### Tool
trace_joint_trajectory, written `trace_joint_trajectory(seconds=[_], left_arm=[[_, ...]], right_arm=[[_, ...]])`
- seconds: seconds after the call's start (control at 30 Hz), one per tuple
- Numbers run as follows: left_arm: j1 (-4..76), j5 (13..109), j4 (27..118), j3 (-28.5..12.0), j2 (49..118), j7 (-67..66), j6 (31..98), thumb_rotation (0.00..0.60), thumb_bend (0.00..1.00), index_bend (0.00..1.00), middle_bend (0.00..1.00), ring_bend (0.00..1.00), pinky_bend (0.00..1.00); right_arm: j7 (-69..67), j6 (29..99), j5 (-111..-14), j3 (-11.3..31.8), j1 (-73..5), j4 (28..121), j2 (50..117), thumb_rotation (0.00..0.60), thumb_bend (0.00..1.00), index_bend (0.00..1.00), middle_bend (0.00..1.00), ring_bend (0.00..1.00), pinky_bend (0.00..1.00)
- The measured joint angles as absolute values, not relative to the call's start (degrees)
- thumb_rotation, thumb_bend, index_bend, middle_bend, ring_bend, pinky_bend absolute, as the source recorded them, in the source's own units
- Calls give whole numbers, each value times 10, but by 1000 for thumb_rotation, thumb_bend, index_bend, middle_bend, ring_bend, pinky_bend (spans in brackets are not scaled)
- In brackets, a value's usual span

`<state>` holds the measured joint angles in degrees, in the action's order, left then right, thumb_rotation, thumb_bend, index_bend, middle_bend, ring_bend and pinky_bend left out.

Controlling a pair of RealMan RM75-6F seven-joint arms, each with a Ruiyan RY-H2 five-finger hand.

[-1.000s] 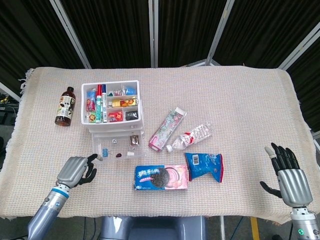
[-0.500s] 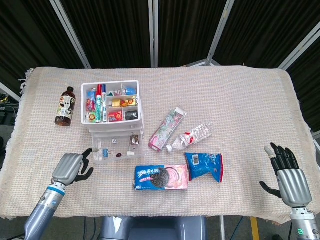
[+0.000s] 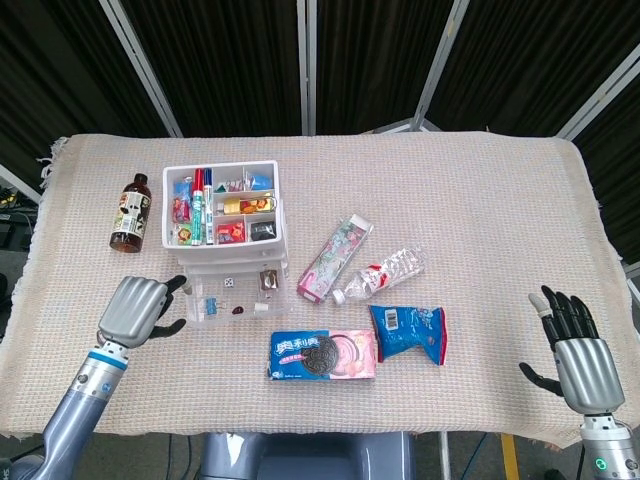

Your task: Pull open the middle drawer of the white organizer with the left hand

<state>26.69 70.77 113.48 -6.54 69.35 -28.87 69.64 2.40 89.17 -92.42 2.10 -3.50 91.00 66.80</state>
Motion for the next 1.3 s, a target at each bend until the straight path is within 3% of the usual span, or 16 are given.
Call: trace_joint_trajectory(seconds=[0.27, 0.63, 1.3], left_arm=[[327, 632, 1133, -85, 681, -402, 650, 600, 205, 470, 951, 927, 749], [397, 587, 1098, -72, 684, -468, 569, 600, 205, 476, 951, 927, 749], [441, 561, 1063, -45, 732, -510, 573, 600, 206, 486, 951, 928, 749]], right_arm=[[23, 891, -925, 21, -36, 909, 667, 600, 63, 0, 0, 0, 0], [25, 895, -923, 24, -35, 907, 669, 600, 63, 0, 0, 0, 0], [11, 895, -920, 25, -35, 908, 663, 600, 62, 0, 0, 0, 0]])
